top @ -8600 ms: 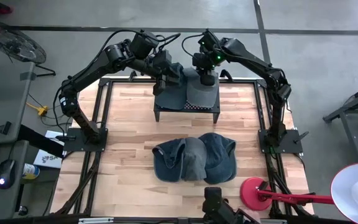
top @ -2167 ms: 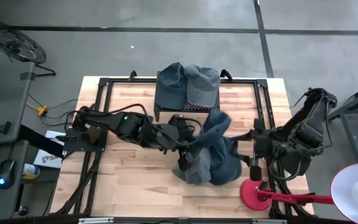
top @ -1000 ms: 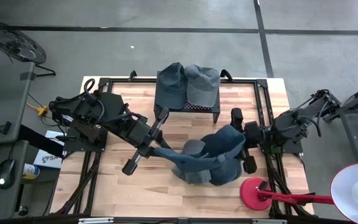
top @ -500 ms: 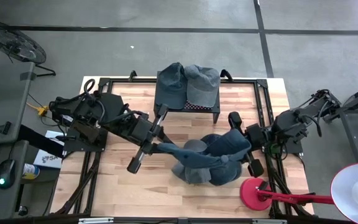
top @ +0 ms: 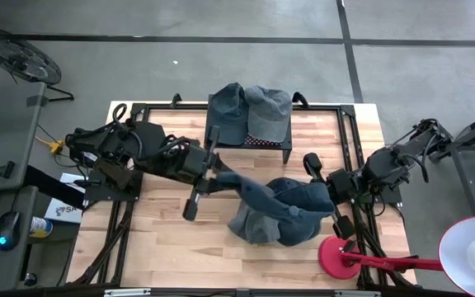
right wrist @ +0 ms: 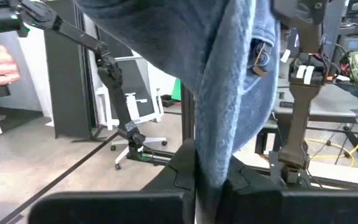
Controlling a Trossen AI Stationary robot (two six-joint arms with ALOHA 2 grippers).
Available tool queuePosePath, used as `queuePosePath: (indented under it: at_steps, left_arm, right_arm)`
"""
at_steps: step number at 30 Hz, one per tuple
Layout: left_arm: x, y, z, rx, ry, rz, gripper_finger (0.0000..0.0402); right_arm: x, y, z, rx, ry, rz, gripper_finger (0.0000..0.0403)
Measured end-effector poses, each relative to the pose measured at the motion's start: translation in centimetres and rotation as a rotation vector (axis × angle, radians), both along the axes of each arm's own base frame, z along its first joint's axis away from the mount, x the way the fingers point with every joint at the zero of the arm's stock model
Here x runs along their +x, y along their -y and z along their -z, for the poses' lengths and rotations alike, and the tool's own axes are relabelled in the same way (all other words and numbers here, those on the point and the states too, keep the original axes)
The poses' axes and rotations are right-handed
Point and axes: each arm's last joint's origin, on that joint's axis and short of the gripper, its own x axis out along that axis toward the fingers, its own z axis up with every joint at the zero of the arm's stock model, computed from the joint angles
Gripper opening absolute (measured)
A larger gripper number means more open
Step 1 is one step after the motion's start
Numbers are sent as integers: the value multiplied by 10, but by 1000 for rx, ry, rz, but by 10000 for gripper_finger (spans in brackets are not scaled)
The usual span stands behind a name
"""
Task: Pick & Place hat
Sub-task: Stack the left blue cap on the blue cap on the shelf
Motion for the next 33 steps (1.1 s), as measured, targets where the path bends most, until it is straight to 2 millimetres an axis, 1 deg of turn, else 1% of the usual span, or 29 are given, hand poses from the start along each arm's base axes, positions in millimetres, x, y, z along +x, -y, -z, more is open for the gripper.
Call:
queuePosePath:
  at_steps: [3, 5, 8, 12, 16, 19, 24, 29, 33]
  left_arm:
    - [1, -2, 1, -8, -12, -82, 65]
    - [1, -3, 3, -4, -32, -122, 87]
    - [1, -5, 8, -17, -74, -183, 129]
    - [1, -6, 12, -18, -110, -201, 191]
    - [-1, -7, 17, -9, -165, -255, 233]
    - [-5, -10, 20, 23, -217, -308, 244]
    - [-12, -15, 24, 78, -279, -379, 244]
    - [-18, -17, 26, 113, -329, -389, 244]
    - [-21, -20, 25, 145, -327, -418, 243]
  right_arm:
    - [0, 1, 0, 13, -4, 33, 6]
    - [1, 2, 0, 20, -9, 59, 6]
    - [2, 5, 2, 38, -34, 97, 5]
    - [1, 14, 2, 60, -73, 150, 4]
    - [-3, 21, 0, 79, -84, 171, 4]
    - [-7, 24, -2, 86, -84, 187, 4]
    - [-15, 30, -5, 125, -98, 214, 4]
    - [-18, 33, 1, 146, -169, 256, 3]
    - [-18, 32, 11, 153, -263, 262, 3]
